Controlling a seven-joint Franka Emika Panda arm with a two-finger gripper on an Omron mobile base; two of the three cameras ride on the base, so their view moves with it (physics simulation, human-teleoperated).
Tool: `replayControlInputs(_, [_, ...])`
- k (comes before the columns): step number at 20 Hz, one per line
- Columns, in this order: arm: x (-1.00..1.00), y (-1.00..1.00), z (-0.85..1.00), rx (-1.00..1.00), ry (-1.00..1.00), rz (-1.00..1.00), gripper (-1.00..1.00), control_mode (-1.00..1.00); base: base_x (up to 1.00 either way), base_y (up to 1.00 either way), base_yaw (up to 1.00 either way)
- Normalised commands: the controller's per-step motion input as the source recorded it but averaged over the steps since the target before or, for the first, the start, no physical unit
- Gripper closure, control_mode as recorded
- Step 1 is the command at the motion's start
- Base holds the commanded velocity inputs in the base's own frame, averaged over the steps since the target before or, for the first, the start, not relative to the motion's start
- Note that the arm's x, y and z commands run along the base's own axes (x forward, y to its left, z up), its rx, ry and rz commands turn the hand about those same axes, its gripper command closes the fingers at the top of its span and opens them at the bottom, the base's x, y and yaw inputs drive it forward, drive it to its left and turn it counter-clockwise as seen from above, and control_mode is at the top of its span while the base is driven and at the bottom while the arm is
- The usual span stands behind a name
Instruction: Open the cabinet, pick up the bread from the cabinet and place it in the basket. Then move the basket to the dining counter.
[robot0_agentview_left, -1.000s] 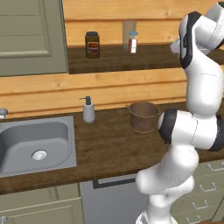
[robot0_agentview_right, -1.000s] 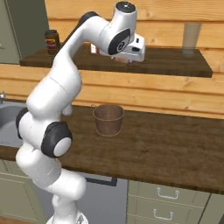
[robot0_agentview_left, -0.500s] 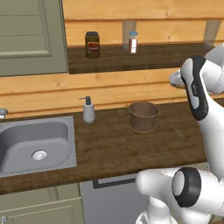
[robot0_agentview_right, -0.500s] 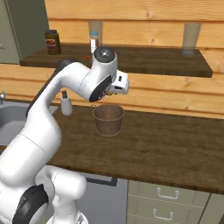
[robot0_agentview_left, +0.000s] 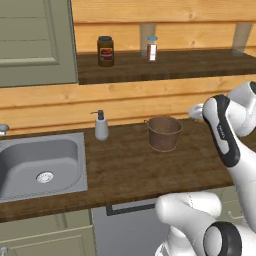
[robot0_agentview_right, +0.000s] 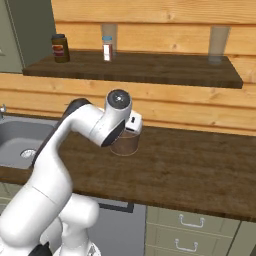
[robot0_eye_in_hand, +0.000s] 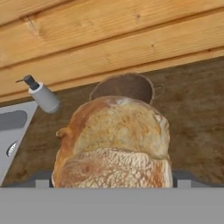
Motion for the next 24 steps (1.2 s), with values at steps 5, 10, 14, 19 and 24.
replayControlInputs(5, [0.78, 0.05, -0.26, 0.0, 0.0, -0.01, 1.0, -1.0, 0.0, 0.0, 0.0])
replayControlInputs(10, [0.65, 0.09, -0.36, 0.0, 0.03, -0.02, 1.0, -1.0, 0.0, 0.0, 0.0])
replayControlInputs(14, [0.3, 0.29, -0.55, 0.0, 0.0, -0.01, 1.0, -1.0, 0.0, 0.0, 0.0])
replayControlInputs(19, [0.37, 0.32, -0.4, 0.0, -0.01, -0.02, 1.0, -1.0, 0.0, 0.0, 0.0])
replayControlInputs(24, [0.95, 0.02, -0.05, 0.0, 0.04, -0.03, 1.0, -1.0, 0.0, 0.0, 0.0])
